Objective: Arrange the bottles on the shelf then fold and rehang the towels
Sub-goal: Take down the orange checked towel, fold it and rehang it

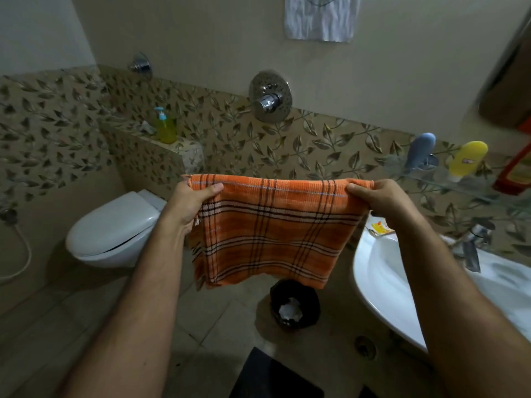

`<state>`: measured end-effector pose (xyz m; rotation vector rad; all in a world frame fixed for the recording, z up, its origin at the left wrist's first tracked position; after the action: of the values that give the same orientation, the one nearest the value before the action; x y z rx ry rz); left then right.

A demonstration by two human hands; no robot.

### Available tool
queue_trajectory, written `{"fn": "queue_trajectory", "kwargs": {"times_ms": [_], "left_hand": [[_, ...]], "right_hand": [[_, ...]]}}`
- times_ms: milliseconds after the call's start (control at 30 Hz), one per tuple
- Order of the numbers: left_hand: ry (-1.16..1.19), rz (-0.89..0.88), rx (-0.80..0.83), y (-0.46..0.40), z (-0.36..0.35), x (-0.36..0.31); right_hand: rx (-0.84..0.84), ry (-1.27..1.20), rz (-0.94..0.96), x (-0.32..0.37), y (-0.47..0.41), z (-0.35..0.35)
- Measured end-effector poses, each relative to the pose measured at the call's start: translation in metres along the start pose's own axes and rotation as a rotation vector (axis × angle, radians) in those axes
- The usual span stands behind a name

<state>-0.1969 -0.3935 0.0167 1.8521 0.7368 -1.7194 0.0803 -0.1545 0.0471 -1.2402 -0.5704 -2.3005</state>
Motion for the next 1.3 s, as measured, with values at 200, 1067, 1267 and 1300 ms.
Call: {"fn": "queue_trajectory", "kwargs": {"times_ms": [200, 1067, 1267, 1300], "left_hand": [[-0.178, -0.009, -0.077, -0.001, 0.001, -0.012], [-0.369, -0.080, -0.097, 0.010, -0.002, -0.011], [-0.468, -0.350, -0.288, 0.010, -0.013, -0.014], [-0.460, -0.384, -0.306, 0.010, -0.015, -0.016]], "right_hand": [[-0.130, 0.195, 0.059, 0.007, 0.002, 0.003], [-0.080, -0.391, 0.267, -0.007, 0.013, 0.019], [-0.270, -0.318, 0.362, -0.002, 0.011, 0.021], [-0.288, -0.303, 0.374, -0.002, 0.011, 0.023]]}}
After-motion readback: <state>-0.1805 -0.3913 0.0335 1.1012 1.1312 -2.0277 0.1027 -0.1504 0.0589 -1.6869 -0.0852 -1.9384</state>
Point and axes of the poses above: each hand's wrist, its own y-axis away from the middle knuckle, its own z-axis out of the back of the hand, x = y × z, the point moved 1 cm from there along -y, towards the middle knuckle, and after that the axes turned 7 degrees about x, right-handed, at the moved point
